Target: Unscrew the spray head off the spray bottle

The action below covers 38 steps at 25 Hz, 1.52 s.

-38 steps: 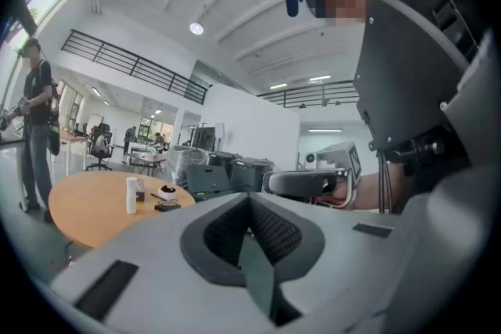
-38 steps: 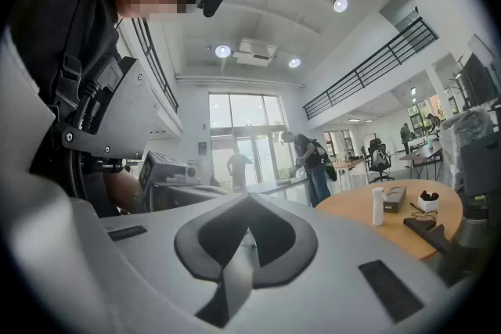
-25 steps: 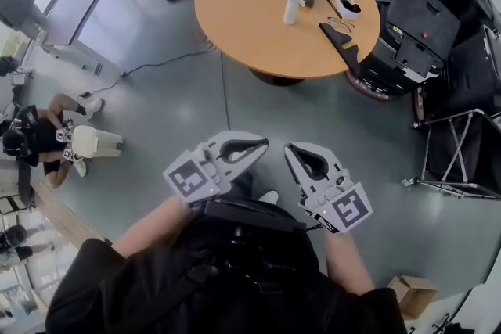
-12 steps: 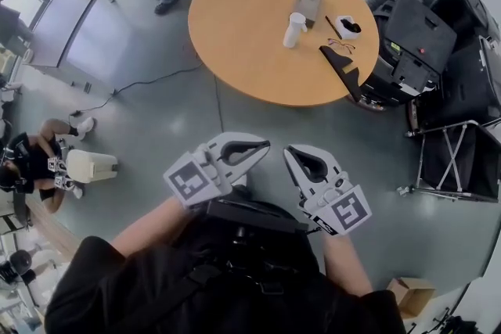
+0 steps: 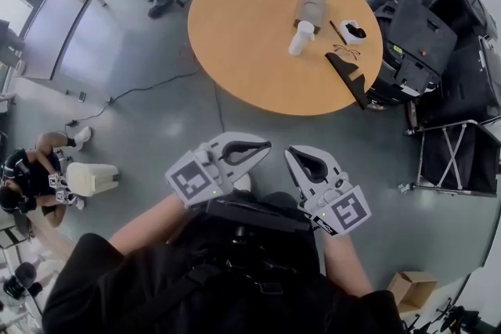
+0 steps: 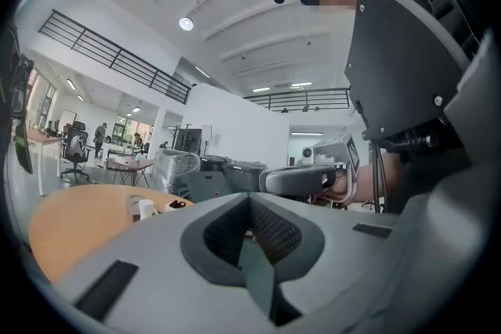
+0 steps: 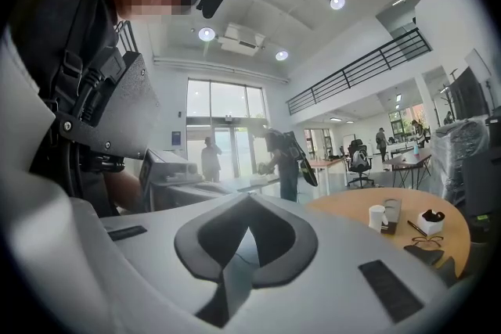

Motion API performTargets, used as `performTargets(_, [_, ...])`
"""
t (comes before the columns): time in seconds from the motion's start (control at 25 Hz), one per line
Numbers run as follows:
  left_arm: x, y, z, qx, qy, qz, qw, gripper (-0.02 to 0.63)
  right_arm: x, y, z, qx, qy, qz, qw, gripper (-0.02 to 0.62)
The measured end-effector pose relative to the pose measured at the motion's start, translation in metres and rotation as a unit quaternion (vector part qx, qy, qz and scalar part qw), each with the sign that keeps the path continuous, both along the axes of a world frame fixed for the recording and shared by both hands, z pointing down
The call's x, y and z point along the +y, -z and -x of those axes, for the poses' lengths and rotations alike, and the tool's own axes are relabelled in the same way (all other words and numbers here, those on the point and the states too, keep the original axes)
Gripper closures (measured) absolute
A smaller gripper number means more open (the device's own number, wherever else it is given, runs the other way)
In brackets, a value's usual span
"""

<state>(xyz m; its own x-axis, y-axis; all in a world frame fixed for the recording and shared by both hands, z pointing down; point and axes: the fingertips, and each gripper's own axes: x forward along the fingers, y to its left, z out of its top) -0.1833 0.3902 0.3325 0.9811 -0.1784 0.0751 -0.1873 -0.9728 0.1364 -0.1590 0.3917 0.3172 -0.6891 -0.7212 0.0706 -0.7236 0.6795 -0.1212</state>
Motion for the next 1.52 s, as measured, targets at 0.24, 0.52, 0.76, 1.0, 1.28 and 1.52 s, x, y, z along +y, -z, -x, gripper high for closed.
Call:
performTargets(0.24, [-0.019,-0.007,0.008,0.002,-0.001,0.009,1.0,0.601,-0.021,-0.007,0.006,0.005,-0.003,0.006,1.0,0.58])
performTargets(0.52, [-0.043,-0.007,0.004,0.008,0.014,0.006,0.9998,0.601,-0.051,-0.008,-0.019,-0.011,-0.04,-0.001,0.999,0.58])
performTargets(0.76, [-0.067,-0.007,-0.014,0.003,0.022,0.011,0.9997,0.601,-0.072,-0.008,-0.034,-0.017,-0.021,-0.001,1.0,0.58])
performTargets(1.0, [-0.09,-0.004,-0.054,0.009,0.019,0.002,0.9998,0.601,-0.09,-0.006,-0.066,-0.028,0.003,-0.014,1.0,0.58])
performTargets(1.28, [-0.113,0.006,-0.105,0.018,0.02,-0.005,0.9996,0.601,-0.113,-0.006,-0.114,-0.022,0.03,-0.022,0.999,0.58])
performTargets(1.52, [-0.136,0.006,-0.149,0.01,0.043,0.003,0.999,0.601,-0.133,-0.001,-0.154,-0.029,0.053,-0.028,0.998,0.58])
